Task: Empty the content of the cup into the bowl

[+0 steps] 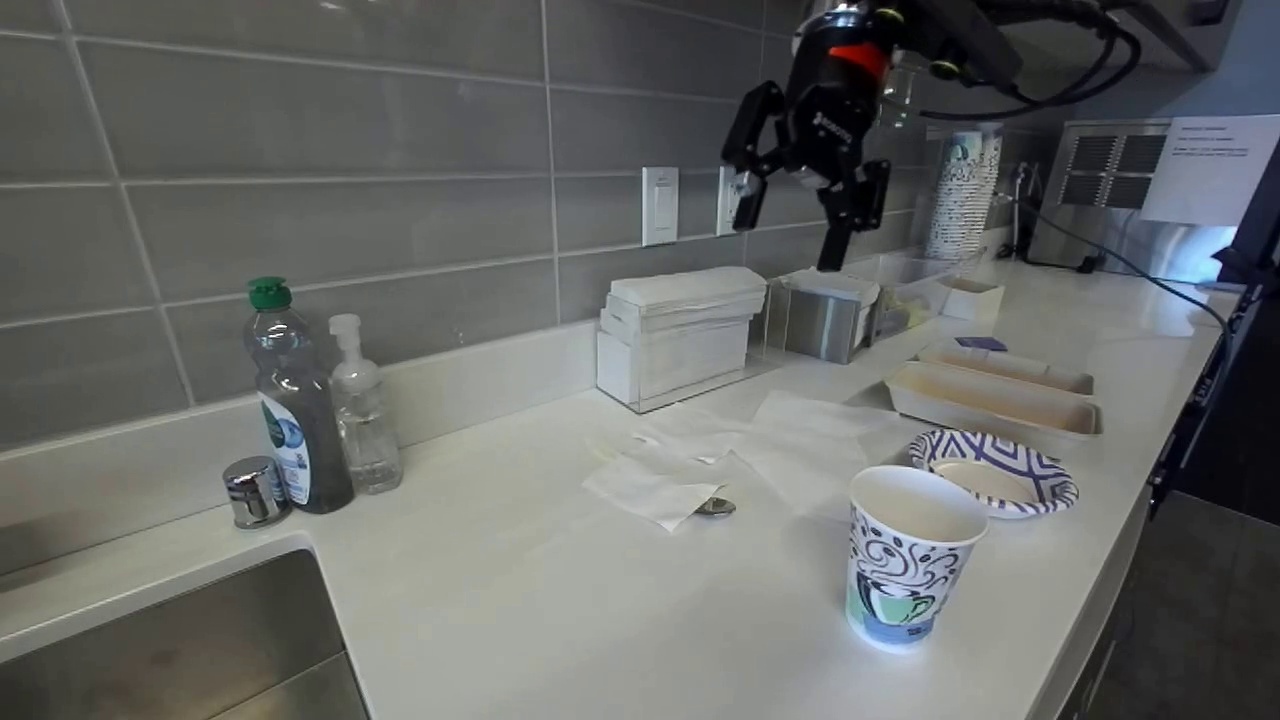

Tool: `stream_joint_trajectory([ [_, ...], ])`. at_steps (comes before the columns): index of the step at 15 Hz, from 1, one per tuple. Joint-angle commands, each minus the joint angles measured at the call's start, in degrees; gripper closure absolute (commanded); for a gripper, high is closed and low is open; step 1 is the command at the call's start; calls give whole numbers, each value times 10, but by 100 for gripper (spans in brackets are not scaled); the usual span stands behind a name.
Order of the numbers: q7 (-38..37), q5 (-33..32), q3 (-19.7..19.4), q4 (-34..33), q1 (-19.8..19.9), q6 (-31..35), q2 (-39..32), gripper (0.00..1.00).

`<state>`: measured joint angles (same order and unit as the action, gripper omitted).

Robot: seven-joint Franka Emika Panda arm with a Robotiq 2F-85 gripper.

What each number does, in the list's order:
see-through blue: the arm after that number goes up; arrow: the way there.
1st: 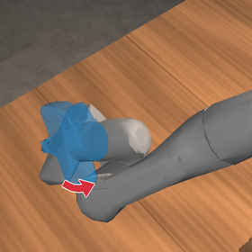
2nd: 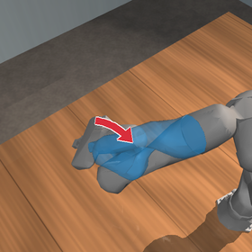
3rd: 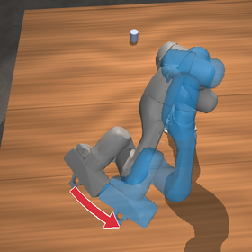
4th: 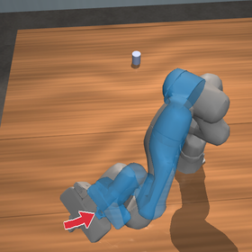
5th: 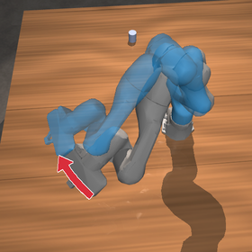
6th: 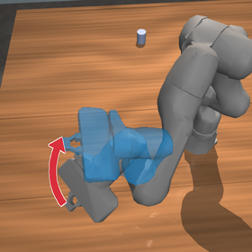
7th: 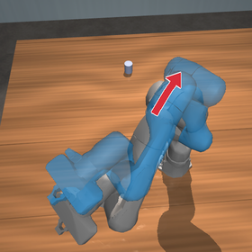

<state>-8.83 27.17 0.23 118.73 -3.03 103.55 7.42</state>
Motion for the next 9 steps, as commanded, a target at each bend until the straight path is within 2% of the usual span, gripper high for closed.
stream_joint_trajectory([
  [1, -129, 11, 31, -28, -9, 14, -56, 0],
  [3, -200, -6, 44, -21, -14, 21, -63, 0],
  [4, -138, 5, 37, -20, -9, 9, -52, 0],
  [6, -175, 3, 44, -20, -12, 12, -62, 0],
  [9, -185, 3, 43, -20, -12, 12, -62, 0],
])
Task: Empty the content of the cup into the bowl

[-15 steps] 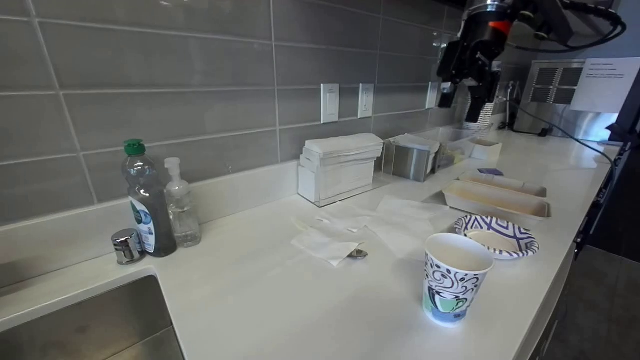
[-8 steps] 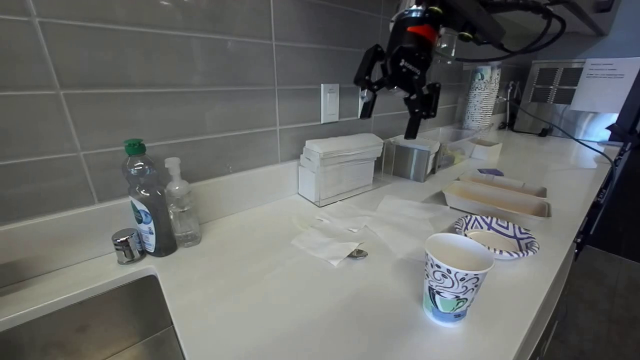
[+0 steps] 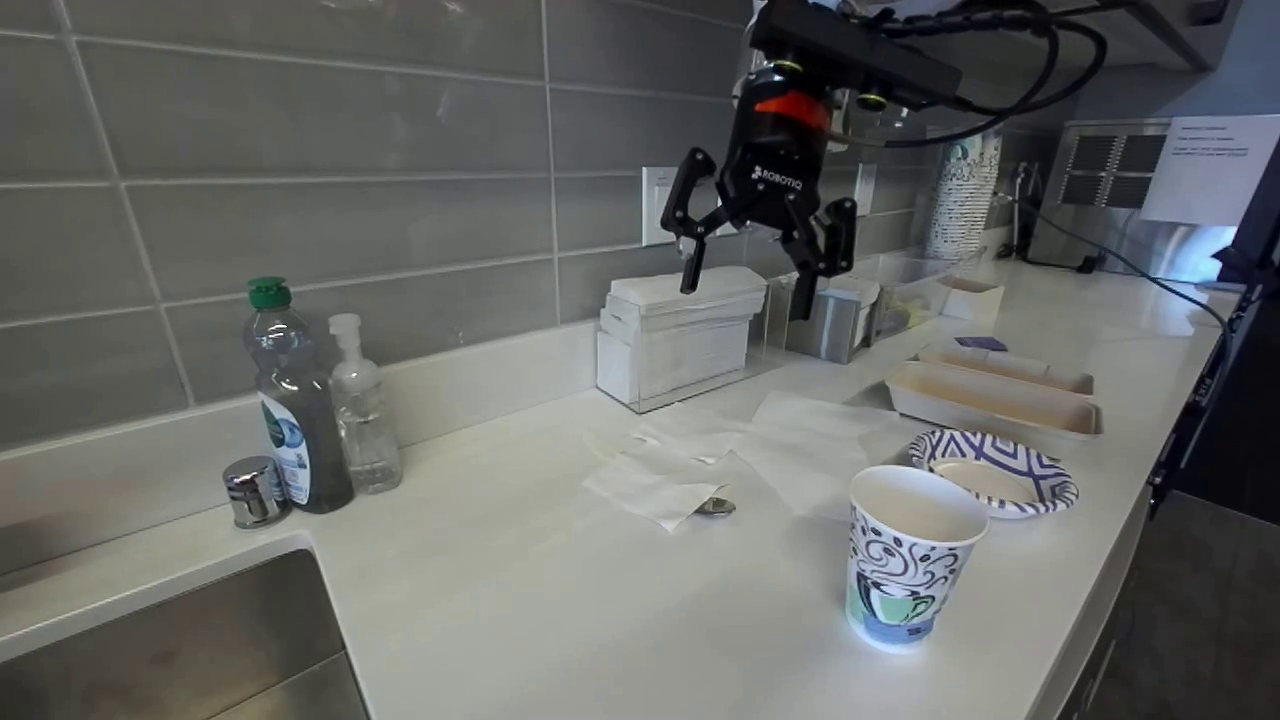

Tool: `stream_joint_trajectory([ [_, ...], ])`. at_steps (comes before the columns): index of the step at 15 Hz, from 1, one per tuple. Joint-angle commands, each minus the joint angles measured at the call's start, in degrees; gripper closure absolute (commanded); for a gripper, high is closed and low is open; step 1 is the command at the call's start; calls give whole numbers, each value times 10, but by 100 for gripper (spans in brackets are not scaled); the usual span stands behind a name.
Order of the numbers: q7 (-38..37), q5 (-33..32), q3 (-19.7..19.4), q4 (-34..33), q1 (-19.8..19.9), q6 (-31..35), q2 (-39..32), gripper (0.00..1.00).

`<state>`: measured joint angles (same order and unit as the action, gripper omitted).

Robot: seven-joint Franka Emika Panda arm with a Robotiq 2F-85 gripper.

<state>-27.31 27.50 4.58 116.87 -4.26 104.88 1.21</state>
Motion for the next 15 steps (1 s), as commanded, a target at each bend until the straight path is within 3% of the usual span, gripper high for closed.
stream_joint_trajectory([
  [1, 1, 0, 0, -7, 0, -5, -4, 0],
  [8, -168, 13, 22, 39, -21, 20, -23, 0],
  [15, -204, 45, 22, 108, -24, 39, -29, 0],
])
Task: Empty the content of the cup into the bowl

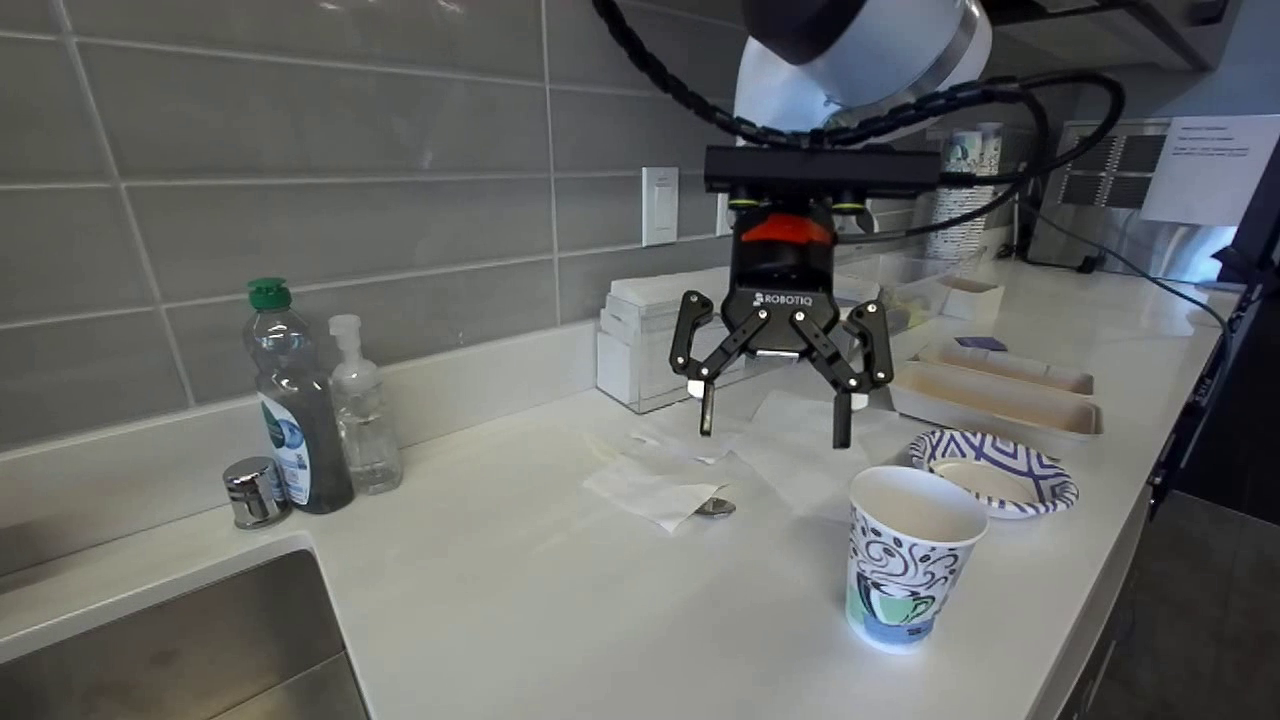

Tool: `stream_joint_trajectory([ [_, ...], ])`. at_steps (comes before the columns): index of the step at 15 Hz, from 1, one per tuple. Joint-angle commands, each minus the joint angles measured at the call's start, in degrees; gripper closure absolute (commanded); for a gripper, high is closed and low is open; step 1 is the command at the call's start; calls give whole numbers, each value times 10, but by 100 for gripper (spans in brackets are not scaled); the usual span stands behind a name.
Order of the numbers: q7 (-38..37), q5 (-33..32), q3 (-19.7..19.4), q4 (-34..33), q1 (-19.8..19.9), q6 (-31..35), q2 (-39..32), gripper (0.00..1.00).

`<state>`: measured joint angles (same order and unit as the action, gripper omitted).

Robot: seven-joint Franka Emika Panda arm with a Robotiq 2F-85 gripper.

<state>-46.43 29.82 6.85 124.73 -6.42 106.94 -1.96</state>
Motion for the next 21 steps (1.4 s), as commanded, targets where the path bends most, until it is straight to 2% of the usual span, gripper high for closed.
stream_joint_trajectory([
  [1, -14, 23, -2, 37, -2, 18, 4, 0],
  [9, -38, 11, -5, 58, 1, 6, 7, 0],
  [17, -54, -45, -11, 45, 0, 12, -15, 0],
  [18, -54, -55, -10, 44, -1, 16, -18, 4],
  [21, -54, -82, -9, 39, -4, 36, -32, 24],
])
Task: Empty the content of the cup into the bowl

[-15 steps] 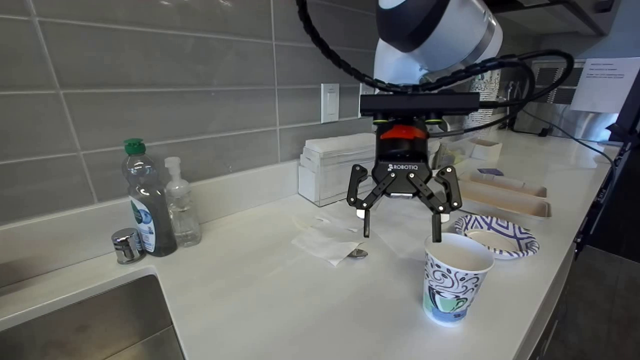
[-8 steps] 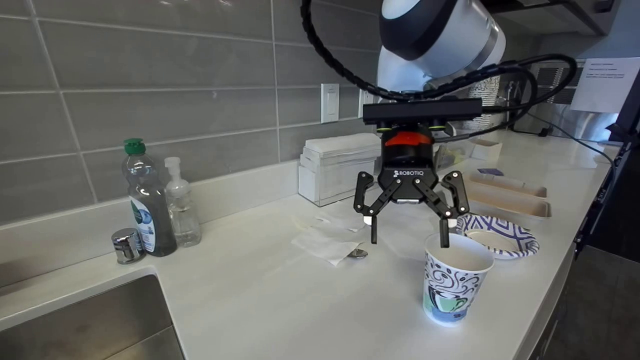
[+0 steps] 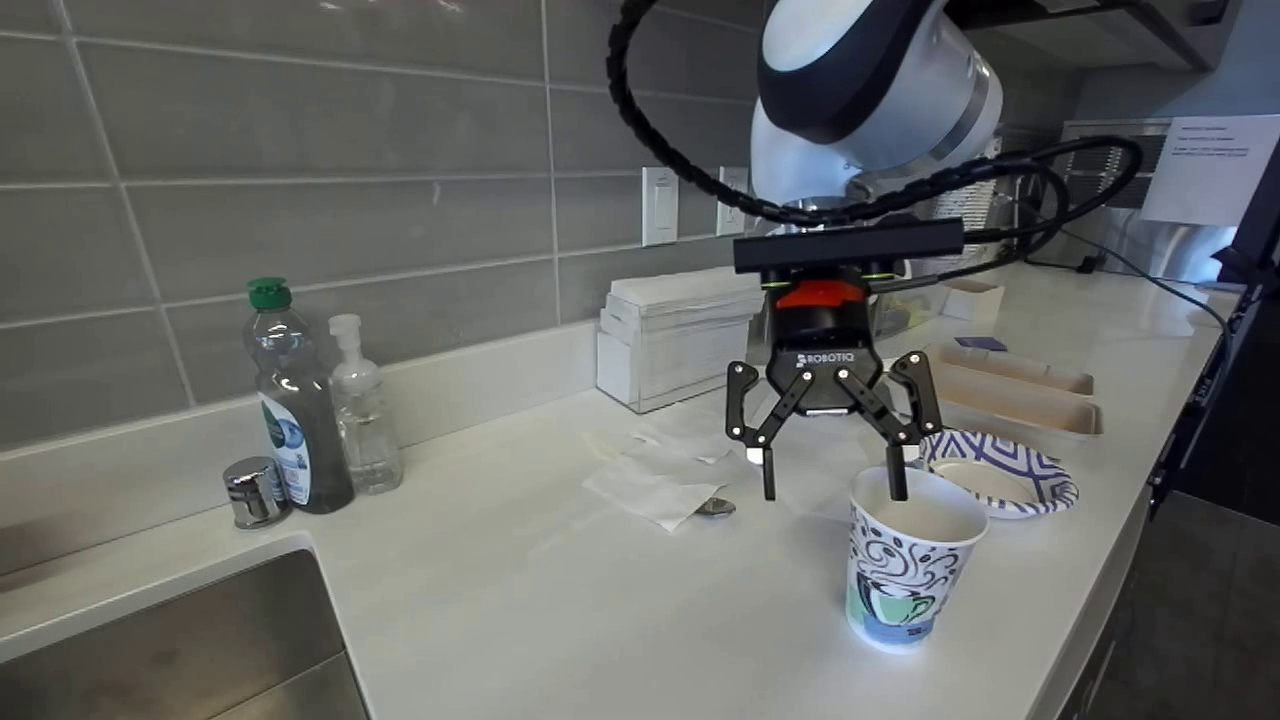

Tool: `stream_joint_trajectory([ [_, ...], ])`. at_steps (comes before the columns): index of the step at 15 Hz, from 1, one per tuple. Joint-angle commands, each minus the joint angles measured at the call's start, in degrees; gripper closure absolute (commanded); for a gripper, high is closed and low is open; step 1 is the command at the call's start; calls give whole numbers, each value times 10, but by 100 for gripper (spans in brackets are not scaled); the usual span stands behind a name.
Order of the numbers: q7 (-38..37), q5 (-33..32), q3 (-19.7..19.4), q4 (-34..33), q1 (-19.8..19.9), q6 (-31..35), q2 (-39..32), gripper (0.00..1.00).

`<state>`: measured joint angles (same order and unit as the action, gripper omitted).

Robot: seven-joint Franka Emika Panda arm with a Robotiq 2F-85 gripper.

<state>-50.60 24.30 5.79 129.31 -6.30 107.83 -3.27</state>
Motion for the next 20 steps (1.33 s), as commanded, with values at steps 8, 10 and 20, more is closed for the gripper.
stream_joint_trajectory([
  [8, -24, -64, 10, -5, -20, 78, -22, 92],
  [10, -32, -74, 14, -6, -27, 70, -15, 100],
  [20, -89, -88, 43, 33, -42, 21, 87, 98],
])
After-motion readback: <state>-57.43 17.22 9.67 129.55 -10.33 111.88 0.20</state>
